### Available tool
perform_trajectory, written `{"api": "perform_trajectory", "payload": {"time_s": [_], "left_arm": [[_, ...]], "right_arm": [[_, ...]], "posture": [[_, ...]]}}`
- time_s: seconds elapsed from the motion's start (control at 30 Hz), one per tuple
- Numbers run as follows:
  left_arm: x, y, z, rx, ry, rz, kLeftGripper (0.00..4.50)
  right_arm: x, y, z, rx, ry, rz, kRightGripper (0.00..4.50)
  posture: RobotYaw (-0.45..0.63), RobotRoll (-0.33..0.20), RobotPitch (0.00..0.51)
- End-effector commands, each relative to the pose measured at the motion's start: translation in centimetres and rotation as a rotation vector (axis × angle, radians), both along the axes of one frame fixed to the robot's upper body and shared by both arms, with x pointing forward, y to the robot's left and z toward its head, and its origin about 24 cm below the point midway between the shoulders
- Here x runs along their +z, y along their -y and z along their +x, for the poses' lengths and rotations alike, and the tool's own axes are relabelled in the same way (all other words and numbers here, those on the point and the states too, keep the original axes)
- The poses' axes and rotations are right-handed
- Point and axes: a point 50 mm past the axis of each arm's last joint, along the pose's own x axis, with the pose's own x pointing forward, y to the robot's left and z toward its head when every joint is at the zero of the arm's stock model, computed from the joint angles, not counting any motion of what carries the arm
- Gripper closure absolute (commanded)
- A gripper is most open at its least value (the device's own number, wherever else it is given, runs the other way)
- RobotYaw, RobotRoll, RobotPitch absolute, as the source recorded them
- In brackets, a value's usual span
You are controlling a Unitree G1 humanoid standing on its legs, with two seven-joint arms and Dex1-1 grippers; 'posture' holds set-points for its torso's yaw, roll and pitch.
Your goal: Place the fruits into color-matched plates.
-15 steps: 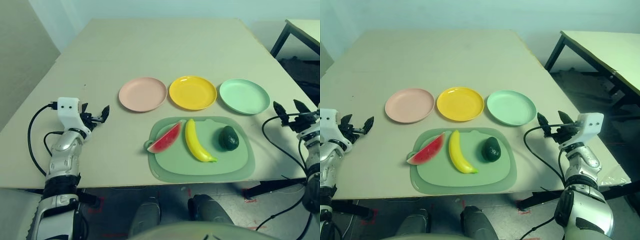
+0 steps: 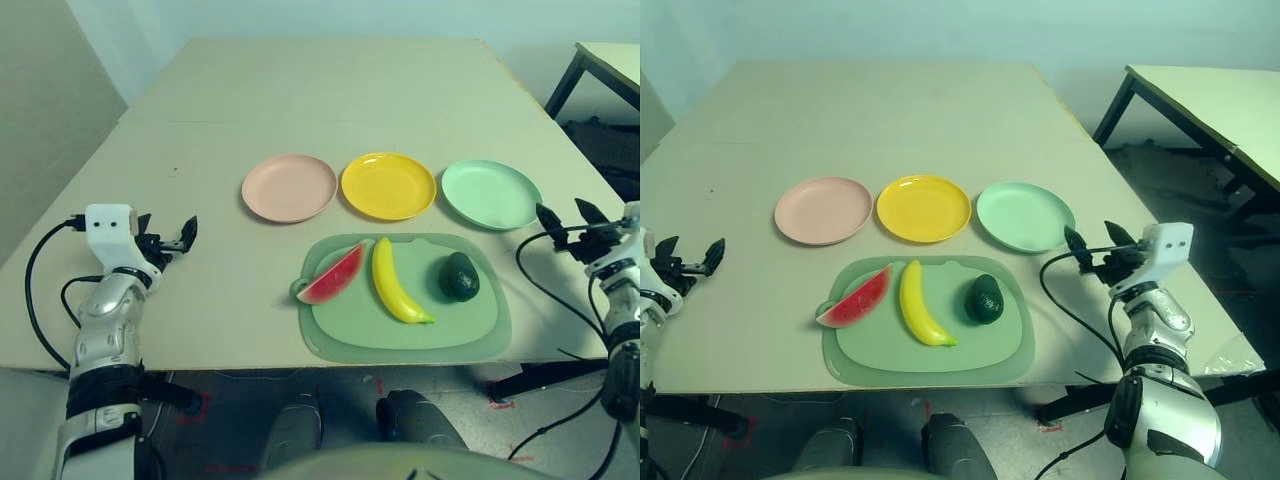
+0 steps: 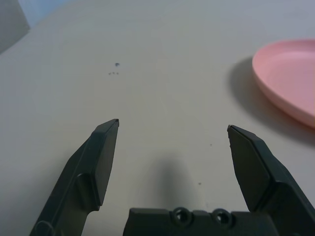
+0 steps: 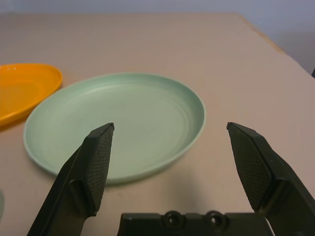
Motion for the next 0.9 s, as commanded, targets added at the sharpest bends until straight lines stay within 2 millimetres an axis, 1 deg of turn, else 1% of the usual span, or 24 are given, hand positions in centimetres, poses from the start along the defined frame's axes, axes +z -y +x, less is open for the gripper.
{"api": "perform_trajectory", "payload": {"time_s": [0.03, 0.1, 0.17, 0.2, 0.23, 0.3, 0.33, 0.37, 0.4, 0.43, 0.47, 0.5, 0.53, 0.57, 0.6, 0.63, 0.7, 0.73, 0.83, 0.9], "left_arm": [[2.3, -0.6, -0.4, -0.155, 0.079, -0.013, 0.02], [4.5, -0.2, -0.4, -0.353, 0.12, -0.027, 0.02], [6.2, 0.6, -0.4, -0.562, 0.122, -0.031, 0.02], [7.0, 1.0, -0.4, -0.657, 0.11, -0.026, 0.02], [8.0, 1.9, -0.3, -0.781, 0.078, -0.003, 0.02], [9.6, 3.4, 0.0, -0.98, 0.008, 0.055, 0.02], [10.1, 3.9, 0.1, -1.04, -0.019, 0.076, 0.02], [10.4, 4.8, 0.4, -1.113, -0.06, 0.109, 0.02], [10.6, 5.6, 0.6, -1.183, -0.096, 0.134, 0.02], [10.7, 6.5, 0.8, -1.242, -0.123, 0.152, 0.02], [10.6, 7.2, 0.9, -1.291, -0.145, 0.169, 0.02], [10.4, 7.7, 1.0, -1.327, -0.164, 0.182, 0.02], [10.2, 8.0, 1.0, -1.363, -0.192, 0.207, 0.02], [10.1, 8.2, 1.0, -1.385, -0.212, 0.223, 0.02], [9.9, 8.5, 1.0, -1.408, -0.225, 0.233, 0.02], [9.6, 8.7, 1.1, -1.425, -0.233, 0.239, 0.02], [9.2, 8.9, 1.1, -1.443, -0.241, 0.244, 0.02], [9.1, 8.9, 1.2, -1.446, -0.241, 0.244, 0.02], [8.6, 9.1, 1.3, -1.452, -0.242, 0.246, 0.02], [8.3, 9.1, 1.3, -1.457, -0.242, 0.242, 0.02]], "right_arm": [[-0.8, -0.2, -0.5, 0.015, -0.012, -0.006, 0.0], [-0.9, -0.3, -0.7, 0.034, -0.021, -0.014, 0.0], [-0.8, 0.0, -0.9, 0.049, -0.029, -0.018, 0.0], [-0.6, 0.2, -1.0, 0.054, -0.028, -0.014, 0.0], [0.1, 0.7, -1.0, 0.063, -0.022, -0.001, 0.0], [1.9, 1.6, -0.9, 0.1, -0.017, 0.016, 0.0], [2.6, 1.9, -0.8, 0.116, -0.02, 0.021, 0.0], [4.0, 2.4, -0.7, 0.159, -0.047, 0.003, 0.0], [6.1, 2.3, -0.3, 0.222, -0.065, -0.038, 0.0], [8.2, 1.8, 0.0, 0.297, -0.086, -0.082, 0.0], [10.3, 0.9, 0.2, 0.371, -0.111, -0.137, 0.0], [12.0, -0.3, 0.2, 0.427, -0.138, -0.196, 0.0], [13.7, -1.9, 0.1, 0.493, -0.178, -0.28, 0.0], [14.6, -3.1, -0.1, 0.531, -0.21, -0.334, 0.0], [15.7, -5.0, -0.3, 0.623, -0.255, -0.437, 0.0], [16.1, -6.6, -0.5, 0.708, -0.305, -0.538, 0.0], [16.3, -8.9, -0.9, 0.831, -0.386, -0.731, 0.0], [16.2, -9.7, -1.0, 0.886, -0.411, -0.84, 0.0], [15.4, -11.9, -1.1, 1.151, -0.437, -1.198, 0.0], [15.3, -13.1, -0.4, 1.263, -0.387, -1.379, 0.0]], "posture": [[-0.04, 0.0, 0.042], [-0.05, 0.0, 0.058], [-0.04, 0.0, 0.062], [-0.04, 0.0, 0.066], [-0.05, 0.0, 0.07], [-0.07, 0.0, 0.065], [-0.08, 0.0, 0.061], [-0.1, 0.0, 0.053], [-0.12, 0.0, 0.045], [-0.14, 0.0, 0.039], [-0.14, 0.0, 0.033], [-0.14, 0.0, 0.03], [-0.15, 0.0, 0.033], [-0.15, 0.0, 0.036], [-0.16, 0.0, 0.036], [-0.16, 0.0, 0.036], [-0.16, 0.0, 0.035], [-0.16, 0.0, 0.035], [-0.15, 0.0, 0.046], [-0.14, 0.0, 0.05]]}}
